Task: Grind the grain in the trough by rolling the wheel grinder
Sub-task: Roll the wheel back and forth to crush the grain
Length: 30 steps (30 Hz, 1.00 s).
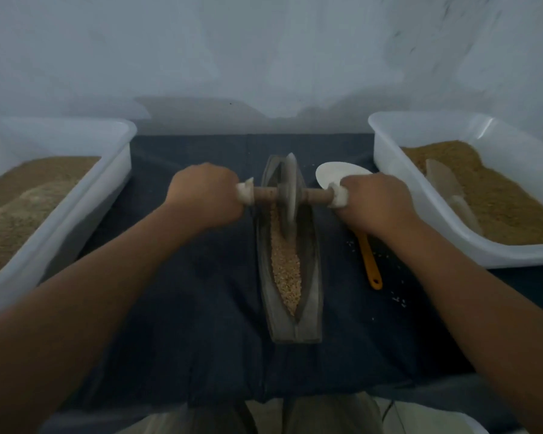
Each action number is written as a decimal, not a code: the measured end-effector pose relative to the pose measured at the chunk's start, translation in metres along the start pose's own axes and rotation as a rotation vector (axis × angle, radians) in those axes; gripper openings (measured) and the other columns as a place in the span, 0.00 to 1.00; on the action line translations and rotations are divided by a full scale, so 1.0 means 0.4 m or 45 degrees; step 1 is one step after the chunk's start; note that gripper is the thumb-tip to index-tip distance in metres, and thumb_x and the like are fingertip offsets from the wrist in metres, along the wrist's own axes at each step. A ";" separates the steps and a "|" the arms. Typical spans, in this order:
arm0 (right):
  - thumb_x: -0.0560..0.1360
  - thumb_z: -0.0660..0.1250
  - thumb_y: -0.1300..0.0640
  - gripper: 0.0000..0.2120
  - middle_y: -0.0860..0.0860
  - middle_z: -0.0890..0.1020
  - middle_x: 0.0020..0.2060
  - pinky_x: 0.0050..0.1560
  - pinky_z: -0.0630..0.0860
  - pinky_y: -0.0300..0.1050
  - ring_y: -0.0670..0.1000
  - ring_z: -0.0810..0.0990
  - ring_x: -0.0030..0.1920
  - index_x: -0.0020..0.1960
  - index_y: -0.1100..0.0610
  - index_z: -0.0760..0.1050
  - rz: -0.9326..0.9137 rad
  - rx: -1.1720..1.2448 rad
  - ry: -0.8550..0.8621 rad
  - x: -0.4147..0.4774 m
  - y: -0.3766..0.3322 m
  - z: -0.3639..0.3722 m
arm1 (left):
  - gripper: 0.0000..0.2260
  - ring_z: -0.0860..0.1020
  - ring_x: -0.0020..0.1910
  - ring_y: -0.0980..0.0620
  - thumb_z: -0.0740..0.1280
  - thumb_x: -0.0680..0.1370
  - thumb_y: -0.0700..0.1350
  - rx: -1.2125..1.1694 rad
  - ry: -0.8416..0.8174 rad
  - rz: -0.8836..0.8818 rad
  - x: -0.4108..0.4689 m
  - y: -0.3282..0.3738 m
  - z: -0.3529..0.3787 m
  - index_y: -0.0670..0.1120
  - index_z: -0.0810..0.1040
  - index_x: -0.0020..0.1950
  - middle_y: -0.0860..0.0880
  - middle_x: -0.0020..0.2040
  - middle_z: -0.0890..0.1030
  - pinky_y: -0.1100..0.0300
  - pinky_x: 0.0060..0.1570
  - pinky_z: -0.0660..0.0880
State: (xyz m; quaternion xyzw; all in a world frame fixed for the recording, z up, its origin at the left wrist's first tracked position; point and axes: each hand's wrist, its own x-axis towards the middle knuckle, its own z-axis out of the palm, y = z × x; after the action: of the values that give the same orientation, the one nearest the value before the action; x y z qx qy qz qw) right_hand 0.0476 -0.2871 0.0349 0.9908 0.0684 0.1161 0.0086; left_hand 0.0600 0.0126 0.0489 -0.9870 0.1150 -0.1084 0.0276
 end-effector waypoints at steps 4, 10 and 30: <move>0.77 0.63 0.45 0.14 0.48 0.77 0.31 0.35 0.75 0.48 0.48 0.73 0.30 0.36 0.49 0.69 0.040 -0.060 0.038 0.053 -0.015 0.002 | 0.12 0.81 0.40 0.43 0.68 0.73 0.56 -0.018 -0.019 -0.028 0.038 0.010 -0.013 0.49 0.75 0.38 0.50 0.39 0.80 0.54 0.40 0.75; 0.65 0.66 0.36 0.12 0.45 0.83 0.35 0.39 0.81 0.49 0.43 0.81 0.36 0.43 0.42 0.77 -0.086 0.285 -0.561 -0.144 0.038 -0.063 | 0.13 0.69 0.24 0.55 0.65 0.69 0.60 0.052 0.087 0.221 -0.145 -0.026 0.008 0.54 0.69 0.31 0.57 0.26 0.70 0.64 0.26 0.58; 0.74 0.69 0.42 0.14 0.45 0.78 0.27 0.29 0.68 0.42 0.42 0.77 0.29 0.33 0.45 0.75 -0.207 0.108 -0.412 -0.098 0.032 -0.075 | 0.18 0.70 0.25 0.55 0.59 0.71 0.63 -0.131 0.057 0.124 -0.162 -0.043 0.049 0.52 0.70 0.30 0.56 0.26 0.71 0.62 0.26 0.61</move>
State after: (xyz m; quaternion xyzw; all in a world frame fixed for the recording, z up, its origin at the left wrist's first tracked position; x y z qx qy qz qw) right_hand 0.0048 -0.3053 0.0554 0.9873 0.1508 -0.0488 -0.0129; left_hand 0.0065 0.0450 0.0177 -0.9777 0.1690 -0.1231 -0.0206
